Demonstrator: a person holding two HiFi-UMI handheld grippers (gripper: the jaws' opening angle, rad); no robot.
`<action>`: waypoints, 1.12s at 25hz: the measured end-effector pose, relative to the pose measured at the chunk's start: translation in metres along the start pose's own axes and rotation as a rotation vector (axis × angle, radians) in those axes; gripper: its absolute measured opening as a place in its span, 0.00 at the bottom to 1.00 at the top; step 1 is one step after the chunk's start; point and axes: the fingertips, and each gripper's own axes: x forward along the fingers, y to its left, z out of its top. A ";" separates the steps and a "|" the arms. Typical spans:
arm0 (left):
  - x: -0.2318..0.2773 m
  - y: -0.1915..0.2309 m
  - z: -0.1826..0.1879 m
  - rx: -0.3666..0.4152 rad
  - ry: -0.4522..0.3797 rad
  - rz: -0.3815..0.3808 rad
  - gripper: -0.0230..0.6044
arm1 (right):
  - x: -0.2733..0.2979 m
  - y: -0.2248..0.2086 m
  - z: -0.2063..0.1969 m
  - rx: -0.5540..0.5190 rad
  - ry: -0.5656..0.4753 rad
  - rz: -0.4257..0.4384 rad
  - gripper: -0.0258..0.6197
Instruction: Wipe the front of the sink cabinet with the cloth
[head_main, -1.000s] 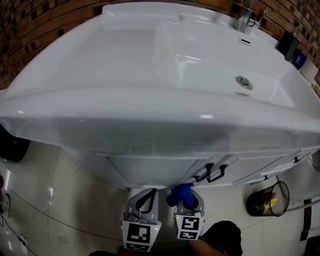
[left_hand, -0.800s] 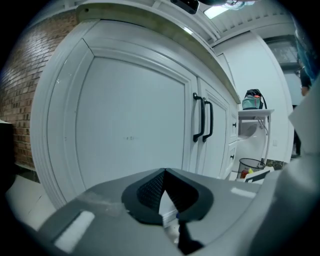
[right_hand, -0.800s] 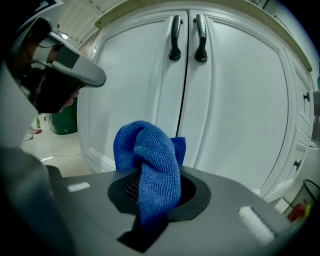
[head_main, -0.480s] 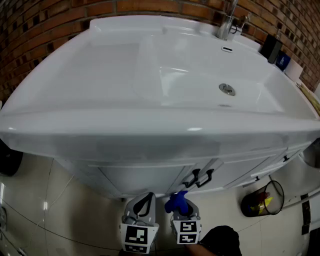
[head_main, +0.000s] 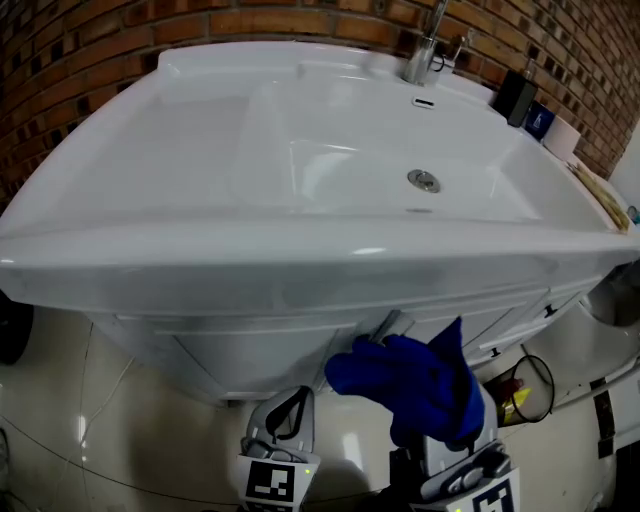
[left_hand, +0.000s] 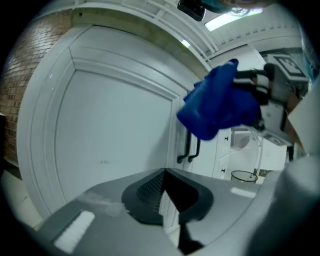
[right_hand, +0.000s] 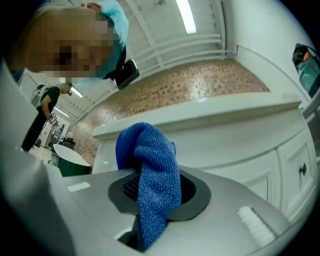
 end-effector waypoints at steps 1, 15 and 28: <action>-0.001 -0.005 0.004 0.008 -0.008 -0.006 0.05 | 0.005 -0.005 0.021 -0.016 -0.050 -0.010 0.16; 0.005 -0.002 -0.003 0.016 0.004 0.019 0.05 | -0.006 -0.031 -0.040 -0.013 0.073 -0.105 0.16; 0.024 -0.013 -0.034 0.072 0.093 -0.006 0.05 | -0.012 -0.037 -0.214 0.000 0.443 -0.145 0.16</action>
